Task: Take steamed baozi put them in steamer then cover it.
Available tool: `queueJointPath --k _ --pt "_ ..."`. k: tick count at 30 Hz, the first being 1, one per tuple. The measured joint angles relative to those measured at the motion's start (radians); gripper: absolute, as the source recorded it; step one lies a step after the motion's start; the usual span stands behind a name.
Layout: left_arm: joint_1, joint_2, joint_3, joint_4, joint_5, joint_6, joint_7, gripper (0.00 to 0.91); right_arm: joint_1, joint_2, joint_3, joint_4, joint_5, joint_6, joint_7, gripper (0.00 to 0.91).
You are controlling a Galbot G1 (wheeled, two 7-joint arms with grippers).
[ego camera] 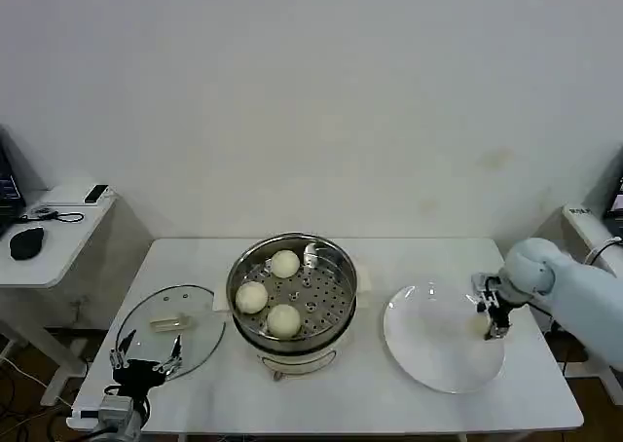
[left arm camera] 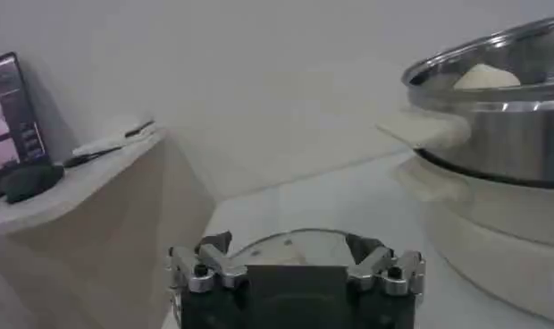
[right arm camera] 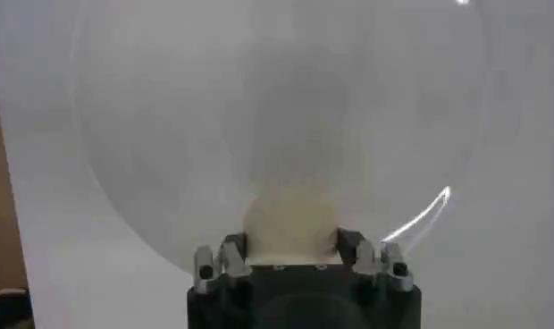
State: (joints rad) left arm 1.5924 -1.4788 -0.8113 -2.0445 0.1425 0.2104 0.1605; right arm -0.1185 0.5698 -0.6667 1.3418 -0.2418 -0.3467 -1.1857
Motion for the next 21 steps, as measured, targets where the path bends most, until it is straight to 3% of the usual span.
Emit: queueJointPath --k 8,21 --pt "0.012 -0.001 -0.006 -0.022 0.019 0.002 -0.005 0.907 0.177 0.057 -0.064 0.056 0.103 -0.044 -0.018 0.665" --pt "0.004 -0.020 -0.003 -0.051 0.050 0.013 -0.018 0.907 0.526 0.314 -0.237 0.031 0.363 -0.158 -0.010 0.665"
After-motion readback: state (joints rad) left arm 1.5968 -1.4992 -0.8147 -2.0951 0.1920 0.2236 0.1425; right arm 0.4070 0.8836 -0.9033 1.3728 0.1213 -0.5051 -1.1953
